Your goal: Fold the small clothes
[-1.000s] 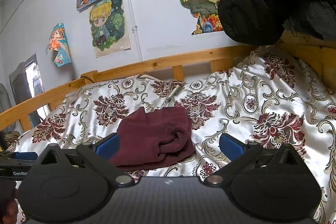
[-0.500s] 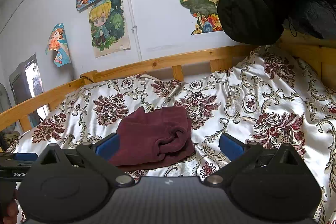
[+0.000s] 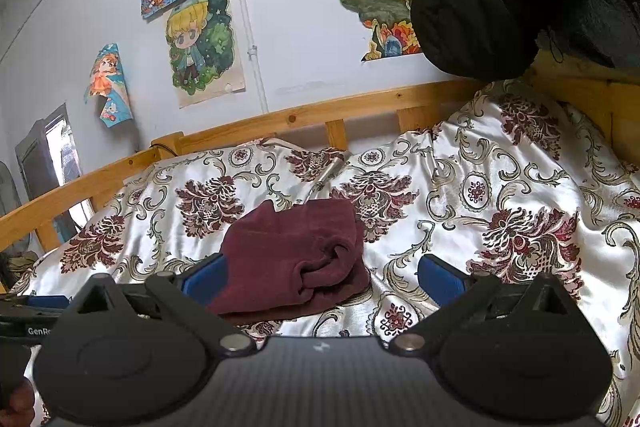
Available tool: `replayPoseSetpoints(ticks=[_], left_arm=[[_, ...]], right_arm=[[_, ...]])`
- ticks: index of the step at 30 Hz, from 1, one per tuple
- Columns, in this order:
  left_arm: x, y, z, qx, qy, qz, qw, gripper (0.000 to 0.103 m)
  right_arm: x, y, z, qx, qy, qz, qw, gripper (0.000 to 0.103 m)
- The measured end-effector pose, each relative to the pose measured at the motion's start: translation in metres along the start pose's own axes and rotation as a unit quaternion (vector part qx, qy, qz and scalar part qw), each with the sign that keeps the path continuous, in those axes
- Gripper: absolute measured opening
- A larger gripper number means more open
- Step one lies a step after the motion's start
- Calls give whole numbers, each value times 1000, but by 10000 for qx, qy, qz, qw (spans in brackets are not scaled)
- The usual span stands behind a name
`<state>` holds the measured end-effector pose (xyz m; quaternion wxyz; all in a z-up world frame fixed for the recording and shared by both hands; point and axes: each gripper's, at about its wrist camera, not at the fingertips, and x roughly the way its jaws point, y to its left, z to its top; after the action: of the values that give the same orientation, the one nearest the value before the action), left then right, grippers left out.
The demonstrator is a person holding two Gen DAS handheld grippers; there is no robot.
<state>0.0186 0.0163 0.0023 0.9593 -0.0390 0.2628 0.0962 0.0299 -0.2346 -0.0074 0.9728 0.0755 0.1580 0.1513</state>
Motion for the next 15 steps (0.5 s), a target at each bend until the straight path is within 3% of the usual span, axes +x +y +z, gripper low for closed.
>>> replayPoseSetpoints(ticks=[15], left_arm=[[3, 3, -1, -6, 59, 10, 10000, 102]], right_arm=[[1, 3, -2, 64, 78, -78, 9999, 103]])
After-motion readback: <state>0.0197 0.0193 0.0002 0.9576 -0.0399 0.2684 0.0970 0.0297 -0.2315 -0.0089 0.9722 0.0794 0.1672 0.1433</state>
